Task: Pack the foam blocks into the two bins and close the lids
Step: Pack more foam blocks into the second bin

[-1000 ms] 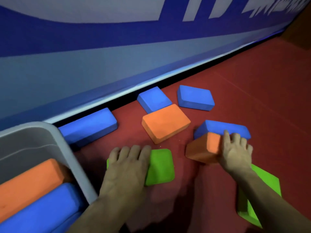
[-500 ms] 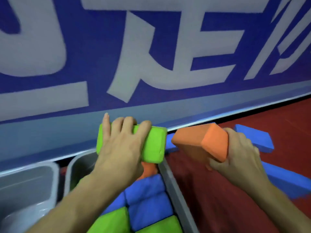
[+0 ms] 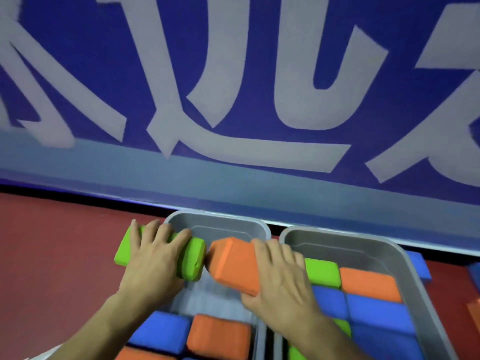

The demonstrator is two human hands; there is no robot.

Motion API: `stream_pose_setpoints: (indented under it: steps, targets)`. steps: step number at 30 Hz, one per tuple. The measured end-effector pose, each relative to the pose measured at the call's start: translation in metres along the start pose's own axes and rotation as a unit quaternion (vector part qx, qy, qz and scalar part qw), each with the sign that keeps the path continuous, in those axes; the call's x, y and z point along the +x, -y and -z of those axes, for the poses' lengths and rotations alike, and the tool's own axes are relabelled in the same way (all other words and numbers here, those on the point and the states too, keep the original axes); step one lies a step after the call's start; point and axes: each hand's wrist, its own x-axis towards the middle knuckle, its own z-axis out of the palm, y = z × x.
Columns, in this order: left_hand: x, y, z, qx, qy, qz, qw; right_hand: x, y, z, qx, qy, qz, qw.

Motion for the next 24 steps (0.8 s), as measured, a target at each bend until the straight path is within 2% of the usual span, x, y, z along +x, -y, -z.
stream_pose_setpoints:
  steps: [5, 8, 12, 16, 18, 19, 22, 24]
  targets:
    - [-0.042, 0.029, -0.080, -0.023, 0.084, -0.013, 0.996, 0.007, 0.037, -0.073, -0.015, 0.155, 0.007, 0.988]
    - [-0.058, 0.026, -0.124, -0.051, 0.131, 0.018, 0.990, 0.000, 0.035, -0.116, -0.049, 0.252, 0.010, 0.966]
    - [-0.061, 0.015, -0.174, -0.036, 0.206, 0.025, 0.978, -0.037, 0.020, -0.174, -0.046, 0.345, -0.056, 0.936]
    - [-0.055, 0.001, -0.212, -0.048, 0.266, 0.098, 0.958, -0.048, 0.016, -0.209, -0.062, 0.315, -0.043, 0.946]
    - [-0.051, 0.000, -0.222, -0.065, 0.314, 0.131, 0.938, -0.041, 0.019, -0.208, -0.075, 0.342, -0.034, 0.936]
    - [-0.047, 0.001, -0.226, -0.060, 0.327, 0.134, 0.934, -0.036, 0.017, -0.210, -0.116, 0.343, -0.022, 0.932]
    - [-0.042, 0.001, -0.226, -0.043, 0.347, 0.129, 0.928, -0.019, 0.013, -0.211, -0.171, 0.400, -0.003, 0.900]
    - [-0.042, -0.005, -0.221, -0.030, 0.343, 0.142, 0.928, -0.015, 0.010, -0.213, -0.167, 0.396, 0.009, 0.903]
